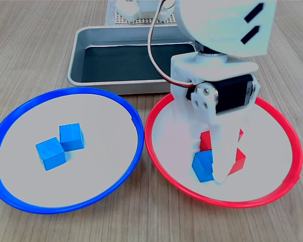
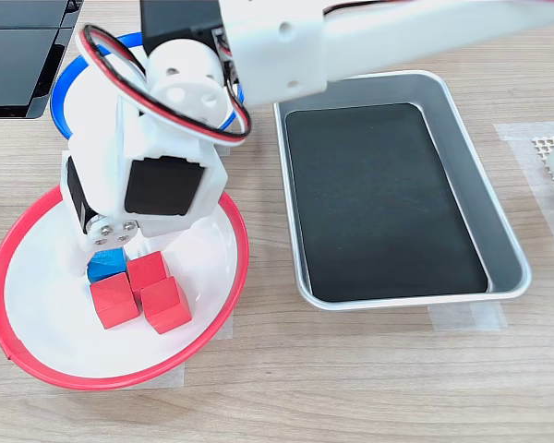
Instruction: Relocate any misplaced blocks to their matching dishes.
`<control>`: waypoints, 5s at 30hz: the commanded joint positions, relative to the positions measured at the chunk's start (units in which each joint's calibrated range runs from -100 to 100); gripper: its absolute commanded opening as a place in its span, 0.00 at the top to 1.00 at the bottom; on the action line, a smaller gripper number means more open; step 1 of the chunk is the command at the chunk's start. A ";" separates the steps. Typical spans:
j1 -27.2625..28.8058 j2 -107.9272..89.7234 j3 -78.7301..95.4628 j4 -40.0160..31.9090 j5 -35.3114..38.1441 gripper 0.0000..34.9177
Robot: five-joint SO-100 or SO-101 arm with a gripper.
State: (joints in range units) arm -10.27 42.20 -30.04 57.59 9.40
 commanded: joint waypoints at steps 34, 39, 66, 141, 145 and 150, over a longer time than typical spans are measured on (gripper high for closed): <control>1.84 -16.06 -1.51 8.16 1.03 0.99; 7.39 -17.51 -1.87 9.89 2.88 0.99; 19.07 -8.64 2.32 -0.09 7.28 0.99; 7.21 -134.01 123.57 -16.52 -10.60 0.99; 6.45 -137.68 125.39 -12.56 -11.18 0.99; 6.55 -140.07 127.40 -10.33 -10.99 0.99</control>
State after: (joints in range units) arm -3.72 -96.25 97.10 45.92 -1.59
